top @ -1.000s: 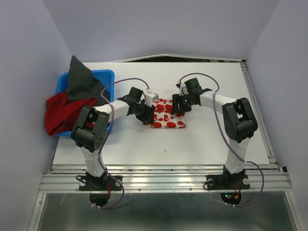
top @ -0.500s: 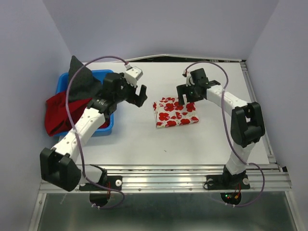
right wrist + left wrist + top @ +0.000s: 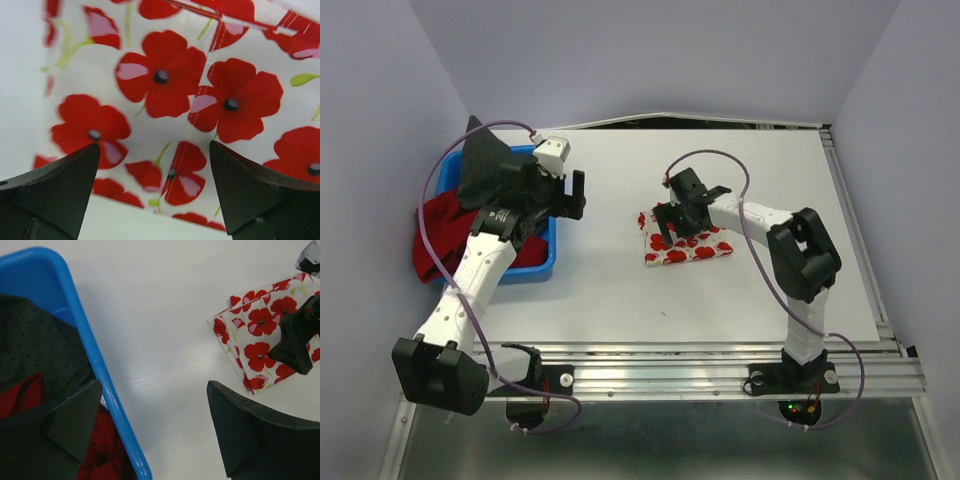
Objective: Fold and stack the skirts
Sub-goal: Neatly place the folded skirt to the corner
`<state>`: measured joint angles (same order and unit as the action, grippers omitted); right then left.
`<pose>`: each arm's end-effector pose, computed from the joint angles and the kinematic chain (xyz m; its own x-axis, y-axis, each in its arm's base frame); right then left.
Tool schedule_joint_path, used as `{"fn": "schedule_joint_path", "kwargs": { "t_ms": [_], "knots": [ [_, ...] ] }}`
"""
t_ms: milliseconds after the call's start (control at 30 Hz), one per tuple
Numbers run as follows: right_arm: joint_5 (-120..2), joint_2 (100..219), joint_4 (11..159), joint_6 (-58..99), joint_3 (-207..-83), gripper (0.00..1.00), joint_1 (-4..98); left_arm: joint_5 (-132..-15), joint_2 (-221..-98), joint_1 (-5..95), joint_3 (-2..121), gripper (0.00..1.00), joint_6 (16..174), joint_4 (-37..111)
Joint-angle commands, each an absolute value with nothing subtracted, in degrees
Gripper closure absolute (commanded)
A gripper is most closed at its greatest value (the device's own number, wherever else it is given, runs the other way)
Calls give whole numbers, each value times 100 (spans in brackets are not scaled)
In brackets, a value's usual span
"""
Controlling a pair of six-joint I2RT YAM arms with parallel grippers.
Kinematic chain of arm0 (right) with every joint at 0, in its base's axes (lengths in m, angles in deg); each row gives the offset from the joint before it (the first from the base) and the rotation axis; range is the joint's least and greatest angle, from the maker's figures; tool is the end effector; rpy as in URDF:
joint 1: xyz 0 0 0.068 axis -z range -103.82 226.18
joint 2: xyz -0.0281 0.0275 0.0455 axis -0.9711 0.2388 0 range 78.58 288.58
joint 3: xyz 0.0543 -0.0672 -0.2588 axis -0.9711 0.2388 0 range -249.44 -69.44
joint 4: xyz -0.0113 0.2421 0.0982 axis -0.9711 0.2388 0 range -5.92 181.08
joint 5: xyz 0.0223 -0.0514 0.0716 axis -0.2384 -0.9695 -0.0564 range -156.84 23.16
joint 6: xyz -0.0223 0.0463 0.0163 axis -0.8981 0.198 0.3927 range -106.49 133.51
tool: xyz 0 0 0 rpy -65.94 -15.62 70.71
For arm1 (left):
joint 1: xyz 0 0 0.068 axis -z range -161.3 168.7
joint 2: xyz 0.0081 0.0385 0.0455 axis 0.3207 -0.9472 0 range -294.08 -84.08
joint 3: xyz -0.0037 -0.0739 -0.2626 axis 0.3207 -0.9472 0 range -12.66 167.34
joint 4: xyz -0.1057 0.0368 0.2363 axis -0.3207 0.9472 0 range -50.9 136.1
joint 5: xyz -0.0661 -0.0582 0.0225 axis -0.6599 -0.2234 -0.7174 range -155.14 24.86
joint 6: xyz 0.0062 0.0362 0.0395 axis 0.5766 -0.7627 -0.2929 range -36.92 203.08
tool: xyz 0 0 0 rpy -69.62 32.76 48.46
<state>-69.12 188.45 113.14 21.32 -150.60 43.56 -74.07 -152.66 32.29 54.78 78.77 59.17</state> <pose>0.3478 0.2208 0.2041 -0.7765 -0.3358 -0.5331 -0.4192 0.9070 0.0392 0.2626 -0.0693 0.3748 -0.3226 0.1544 -0.9338 0.3980 0.9173 0.0141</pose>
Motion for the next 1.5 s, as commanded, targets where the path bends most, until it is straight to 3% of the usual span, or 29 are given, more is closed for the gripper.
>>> {"fn": "schedule_joint_path", "kwargs": {
  "t_ms": [0, 200, 500, 800, 1233, 1467],
  "knots": [
    [-7790, 19589, 11221, 2370, -14898, 4, 4446, -7367, -14737, 3101, 5072, 2, 8212, 6064],
    [-7582, 19706, 11361, 1835, -14424, 2, 5242, -7226, -14648, 2960, 5176, 2, 7931, 6466],
    [-7167, 18696, 11300, -142, -13194, 0, 7054, -7568, -14886, 2943, 5431, 2, 7518, 6722],
    [-7159, 18695, 11098, -1505, -12920, 0, 8690, -7841, -15071, 2934, 5651, 2, 7289, 7170],
    [-6948, 18924, 11238, -1971, -13456, 0, 9156, -7657, -14825, 2934, 5317, 2, 7008, 7487],
    [-5781, 18257, 12529, -1647, -15071, 0, 9156, -8166, -14859, 2881, 5896, 2, 6762, 7636]
  ]
}}
